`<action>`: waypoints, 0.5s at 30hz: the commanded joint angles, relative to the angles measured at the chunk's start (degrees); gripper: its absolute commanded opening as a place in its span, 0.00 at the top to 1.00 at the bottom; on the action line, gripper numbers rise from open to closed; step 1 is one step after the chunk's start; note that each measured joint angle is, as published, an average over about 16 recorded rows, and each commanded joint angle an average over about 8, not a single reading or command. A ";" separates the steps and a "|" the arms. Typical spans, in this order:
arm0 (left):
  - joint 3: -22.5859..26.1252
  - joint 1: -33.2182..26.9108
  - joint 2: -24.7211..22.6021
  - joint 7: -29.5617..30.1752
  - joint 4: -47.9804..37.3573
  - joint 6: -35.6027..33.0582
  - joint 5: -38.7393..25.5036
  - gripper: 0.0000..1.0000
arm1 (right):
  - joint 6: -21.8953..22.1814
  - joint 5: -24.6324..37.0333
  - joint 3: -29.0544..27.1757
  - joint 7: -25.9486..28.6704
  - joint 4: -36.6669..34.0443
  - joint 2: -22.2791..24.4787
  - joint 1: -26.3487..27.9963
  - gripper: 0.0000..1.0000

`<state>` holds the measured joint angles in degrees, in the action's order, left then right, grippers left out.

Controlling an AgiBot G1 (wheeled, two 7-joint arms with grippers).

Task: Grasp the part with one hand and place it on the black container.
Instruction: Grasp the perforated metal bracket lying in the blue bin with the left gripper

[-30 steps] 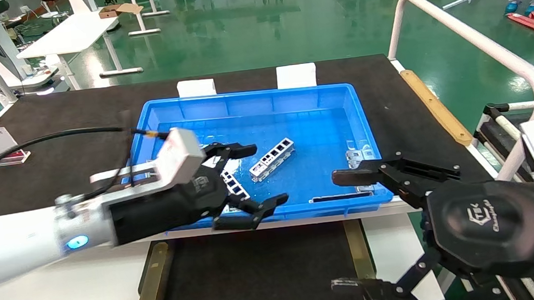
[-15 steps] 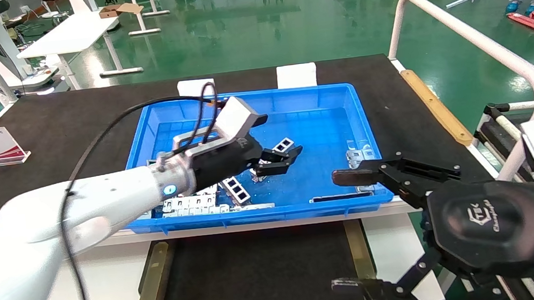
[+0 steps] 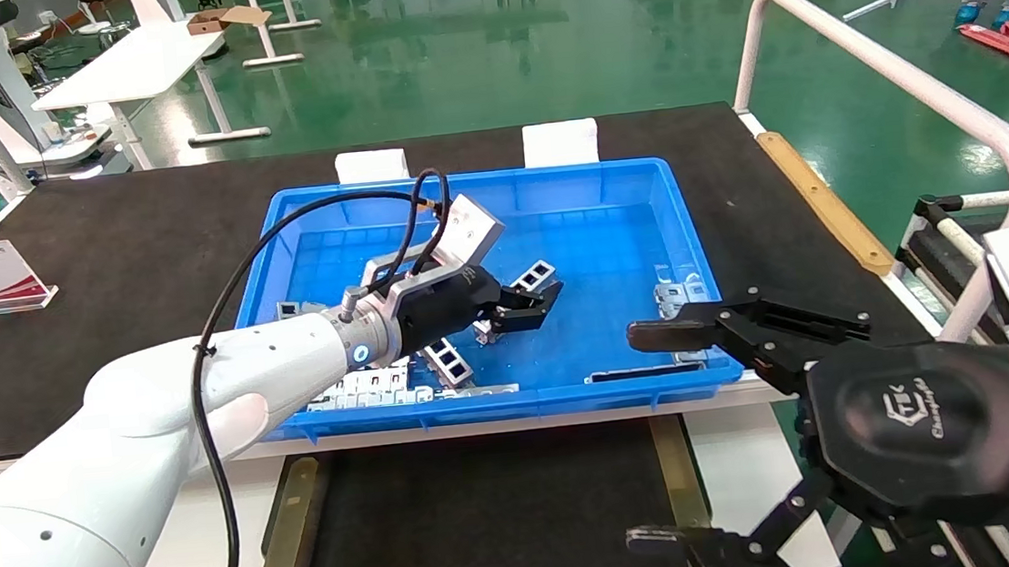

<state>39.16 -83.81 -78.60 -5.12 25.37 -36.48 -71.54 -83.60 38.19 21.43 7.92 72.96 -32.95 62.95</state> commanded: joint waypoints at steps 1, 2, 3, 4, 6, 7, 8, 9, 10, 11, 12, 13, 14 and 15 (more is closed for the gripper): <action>2.08 -0.12 -0.04 0.37 -0.36 1.21 1.15 0.00 | 0.00 0.00 0.00 0.00 0.00 0.00 0.00 0.00; 3.09 -0.06 -0.03 0.70 -0.42 1.71 1.66 0.00 | 0.00 0.00 0.00 0.00 0.00 0.00 0.00 0.00; 4.04 0.03 -0.02 1.00 -0.44 2.20 2.14 0.00 | 0.00 0.00 0.00 0.00 0.00 0.00 0.00 0.00; 4.97 0.12 -0.02 1.29 -0.45 2.71 2.66 0.00 | 0.00 0.00 0.00 0.00 0.00 0.00 0.00 0.00; 6.73 0.30 0.00 1.87 -0.41 3.73 3.71 0.11 | 0.00 0.00 0.00 0.00 0.00 0.00 0.00 0.17; 7.54 0.36 0.02 2.11 -0.36 4.26 4.24 0.24 | 0.00 0.00 0.01 0.00 0.00 0.00 0.00 0.30; 8.31 0.43 0.03 2.33 -0.29 4.80 4.78 0.36 | 0.00 0.00 0.01 0.00 0.00 0.00 0.00 0.42; 9.02 0.48 0.04 2.50 -0.20 5.30 5.30 0.49 | 0.00 0.00 0.01 0.00 0.00 0.00 0.00 0.55; 9.70 0.52 0.06 2.65 -0.10 5.80 5.85 0.61 | 0.00 0.00 0.01 0.00 0.00 0.00 0.00 0.67; 10.34 0.55 0.07 2.77 0.00 6.29 6.42 0.74 | 0.00 -0.01 0.01 0.00 0.00 0.00 0.00 0.80; 10.92 0.56 0.08 2.87 0.09 6.75 6.99 0.86 | 0.00 -0.01 0.01 0.00 0.00 0.00 0.00 0.92; 11.48 0.58 0.10 2.94 0.18 7.21 7.57 0.95 | 0.00 -0.01 0.01 0.00 0.00 0.00 0.00 1.00; 12.02 0.60 0.11 2.99 0.27 7.65 8.16 1.00 | 0.00 -0.01 0.01 0.00 0.00 0.00 0.00 1.00; 12.53 0.62 0.12 3.01 0.34 8.03 8.72 1.00 | 0.00 -0.01 0.01 0.00 0.00 0.00 0.00 1.00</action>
<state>51.58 -83.24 -78.48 -2.22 25.56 -28.76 -62.89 -83.60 38.18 21.44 7.92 72.96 -32.94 62.95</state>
